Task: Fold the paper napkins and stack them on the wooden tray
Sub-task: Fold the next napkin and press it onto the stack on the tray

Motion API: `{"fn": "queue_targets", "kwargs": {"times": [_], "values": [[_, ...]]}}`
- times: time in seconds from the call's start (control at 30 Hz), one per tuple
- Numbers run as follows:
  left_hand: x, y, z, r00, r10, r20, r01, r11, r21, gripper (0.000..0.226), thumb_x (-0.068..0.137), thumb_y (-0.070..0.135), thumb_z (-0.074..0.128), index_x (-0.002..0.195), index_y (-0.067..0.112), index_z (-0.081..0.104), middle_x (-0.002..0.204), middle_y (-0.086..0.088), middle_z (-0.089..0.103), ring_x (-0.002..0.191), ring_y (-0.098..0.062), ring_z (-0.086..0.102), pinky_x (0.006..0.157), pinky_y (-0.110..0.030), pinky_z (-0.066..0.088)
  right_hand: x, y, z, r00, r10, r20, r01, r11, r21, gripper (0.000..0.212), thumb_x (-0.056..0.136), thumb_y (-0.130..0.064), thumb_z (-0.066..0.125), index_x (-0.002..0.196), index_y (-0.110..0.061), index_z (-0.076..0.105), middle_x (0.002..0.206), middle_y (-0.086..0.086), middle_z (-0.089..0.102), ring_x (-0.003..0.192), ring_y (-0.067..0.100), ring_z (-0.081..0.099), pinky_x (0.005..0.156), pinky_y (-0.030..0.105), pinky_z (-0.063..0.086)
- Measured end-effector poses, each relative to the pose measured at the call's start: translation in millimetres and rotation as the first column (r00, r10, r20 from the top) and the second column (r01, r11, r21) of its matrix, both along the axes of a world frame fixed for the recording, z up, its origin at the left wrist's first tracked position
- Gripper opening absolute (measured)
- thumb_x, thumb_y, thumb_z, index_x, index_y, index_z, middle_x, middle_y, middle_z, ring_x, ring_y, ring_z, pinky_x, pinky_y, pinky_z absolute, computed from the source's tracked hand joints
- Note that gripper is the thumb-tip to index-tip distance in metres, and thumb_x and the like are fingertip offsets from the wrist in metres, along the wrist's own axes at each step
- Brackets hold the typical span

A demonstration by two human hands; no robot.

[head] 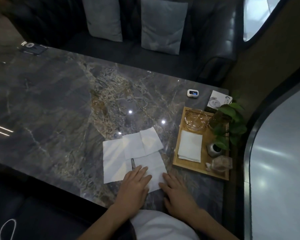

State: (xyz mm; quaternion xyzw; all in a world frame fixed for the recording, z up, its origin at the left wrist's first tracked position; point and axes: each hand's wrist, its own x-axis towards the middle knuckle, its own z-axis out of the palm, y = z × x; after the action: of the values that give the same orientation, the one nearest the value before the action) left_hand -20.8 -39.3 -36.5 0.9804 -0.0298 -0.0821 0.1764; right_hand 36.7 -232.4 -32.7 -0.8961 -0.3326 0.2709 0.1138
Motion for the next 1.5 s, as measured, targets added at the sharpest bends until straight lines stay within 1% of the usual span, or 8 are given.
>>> {"fn": "queue_targets", "kwargs": {"times": [0.3,0.43,0.57,0.67,0.83,1.07,1.27,1.5], "values": [[-5.4,-3.6,-14.2,0.998,-0.067,-0.005,0.067,0.99,0.126,0.056,0.077,0.045,0.062,0.13,0.026,0.059,0.142,-0.004,0.055,0.131,-0.024,0.051,0.115,-0.038,0.026,-1.0,-1.9,1.0,1.0,0.006,0.031,-0.007,1.0,0.014,0.061,0.089,-0.026,0.041,0.148,-0.017,0.03,0.16,0.001,0.018,0.148,0.022,0.007,0.12,0.038,-0.002],[-4.9,-3.8,-14.1,0.998,-0.061,-0.033,0.065,0.989,0.129,0.064,0.074,0.047,0.062,0.133,0.023,0.055,0.144,-0.004,0.053,0.133,-0.024,0.049,0.109,-0.045,0.036,0.0,-0.2,3.3,0.996,-0.087,-0.018,0.088,0.975,0.206,0.052,0.084,-0.02,0.051,0.136,-0.016,0.049,0.142,0.0,0.047,0.133,0.015,0.035,0.118,0.029,0.019],[-3.3,-5.4,-8.1,0.999,0.019,-0.05,-0.022,0.998,-0.063,0.079,0.082,0.046,0.057,0.15,0.021,0.027,0.159,0.0,0.028,0.148,-0.019,0.018,0.119,-0.033,0.004,2.8,3.6,11.7,0.921,-0.305,-0.242,0.382,0.831,0.405,0.029,0.081,-0.017,0.064,0.109,-0.02,0.07,0.11,-0.009,0.063,0.105,-0.003,0.053,0.097,0.014,0.04],[-0.7,-10.6,3.7,0.983,0.14,-0.12,-0.168,0.949,-0.265,0.09,0.076,0.054,0.067,0.15,0.03,0.021,0.154,0.015,0.025,0.143,-0.004,0.008,0.117,-0.027,0.0,8.7,4.2,26.4,0.74,-0.438,-0.511,0.659,0.624,0.42,0.014,0.085,-0.009,0.068,0.094,-0.016,0.076,0.1,-0.009,0.071,0.095,-0.005,0.062,0.085,0.01,0.048],[3.2,-15.3,13.8,0.901,0.306,-0.309,-0.433,0.682,-0.589,0.095,0.061,0.05,0.085,0.141,0.045,0.034,0.124,0.021,0.056,0.121,-0.004,0.05,0.099,-0.031,0.047,23.7,2.5,33.5,0.36,-0.419,-0.834,0.914,0.338,0.225,0.018,0.09,-0.015,0.06,0.092,-0.013,0.077,0.106,0.007,0.07,0.1,0.02,0.066,0.076,0.024,0.056],[13.6,-15.2,16.0,0.804,0.342,-0.486,-0.571,0.219,-0.791,0.082,0.071,0.014,0.084,0.141,0.019,0.042,0.122,-0.009,0.067,0.104,-0.021,0.069,0.081,-0.034,0.059,31.8,0.5,38.0,0.062,-0.233,-0.971,0.988,0.154,0.026,0.041,0.091,-0.034,0.05,0.112,-0.004,0.069,0.114,0.016,0.07,0.107,0.034,0.064,0.095,0.046,0.05],[13.5,-17.4,17.6,0.813,0.385,-0.437,-0.552,0.271,-0.789,0.08,0.079,0.0,0.076,0.145,0.024,0.038,0.141,0.009,0.047,0.105,-0.013,0.067,0.079,-0.032,0.06,32.5,-1.7,36.6,0.049,-0.28,-0.959,0.992,0.128,0.013,0.035,0.097,-0.036,0.045,0.113,-0.015,0.068,0.112,0.005,0.073,0.103,0.027,0.068,0.092,0.046,0.053],[22.4,-22.9,18.4,0.816,0.481,-0.321,-0.499,0.305,-0.811,0.051,0.086,0.008,0.072,0.131,0.023,0.056,0.131,0.006,0.062,0.121,-0.009,0.058,0.098,-0.029,0.05,31.7,1.8,37.5,0.205,-0.377,-0.903,0.972,0.19,0.142,0.03,0.098,-0.034,0.048,0.107,-0.018,0.071,0.109,0.001,0.074,0.102,0.022,0.069,0.091,0.046,0.054]]}}
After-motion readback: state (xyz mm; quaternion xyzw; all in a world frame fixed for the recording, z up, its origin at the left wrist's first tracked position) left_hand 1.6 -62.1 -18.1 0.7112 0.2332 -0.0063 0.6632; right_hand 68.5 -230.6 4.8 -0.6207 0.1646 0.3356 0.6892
